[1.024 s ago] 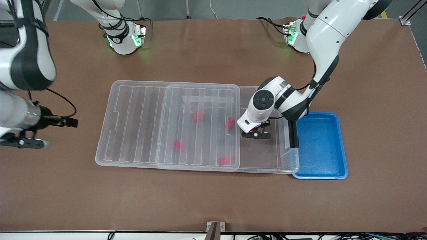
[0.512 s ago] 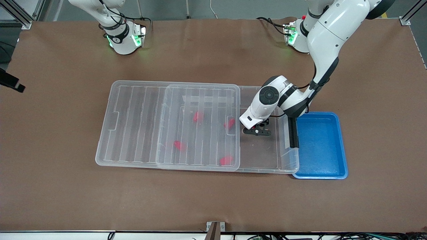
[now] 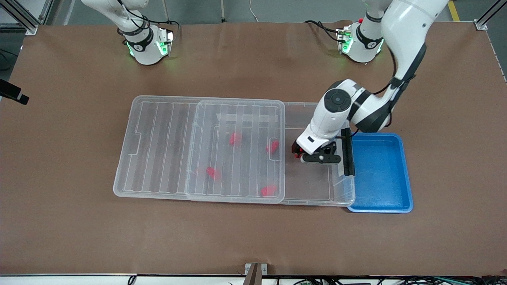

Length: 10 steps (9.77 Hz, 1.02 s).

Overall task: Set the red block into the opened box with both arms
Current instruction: 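Lower the red block into the box and open the left gripper, then retract the left arm while the right gripper returns to the lid edge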

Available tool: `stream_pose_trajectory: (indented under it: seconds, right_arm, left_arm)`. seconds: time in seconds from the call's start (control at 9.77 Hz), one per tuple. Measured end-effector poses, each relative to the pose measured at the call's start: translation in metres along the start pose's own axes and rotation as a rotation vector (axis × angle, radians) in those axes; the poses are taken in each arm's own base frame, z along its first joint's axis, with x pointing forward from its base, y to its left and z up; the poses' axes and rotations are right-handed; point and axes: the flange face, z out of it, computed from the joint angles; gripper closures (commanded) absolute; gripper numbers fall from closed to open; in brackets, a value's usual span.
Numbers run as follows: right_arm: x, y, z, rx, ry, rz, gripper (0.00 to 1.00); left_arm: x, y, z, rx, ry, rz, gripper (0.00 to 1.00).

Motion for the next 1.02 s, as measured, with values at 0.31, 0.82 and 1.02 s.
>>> stream_pose_trajectory:
  seconds: [0.31, 0.82, 1.02]
  right_arm:
    - [0.000, -0.001, 0.001, 0.000, -0.004, -0.005, 0.00]
    - [-0.001, -0.004, 0.001, 0.000, -0.009, -0.014, 0.00]
    - [-0.001, -0.004, 0.001, 0.000, -0.009, -0.015, 0.00]
  left_arm:
    - [0.024, 0.000, -0.085, 0.041, -0.049, -0.052, 0.00]
    - [0.050, -0.037, -0.148, 0.099, -0.130, -0.121, 0.00]
    - [0.052, -0.059, -0.168, 0.104, -0.155, -0.094, 0.00]
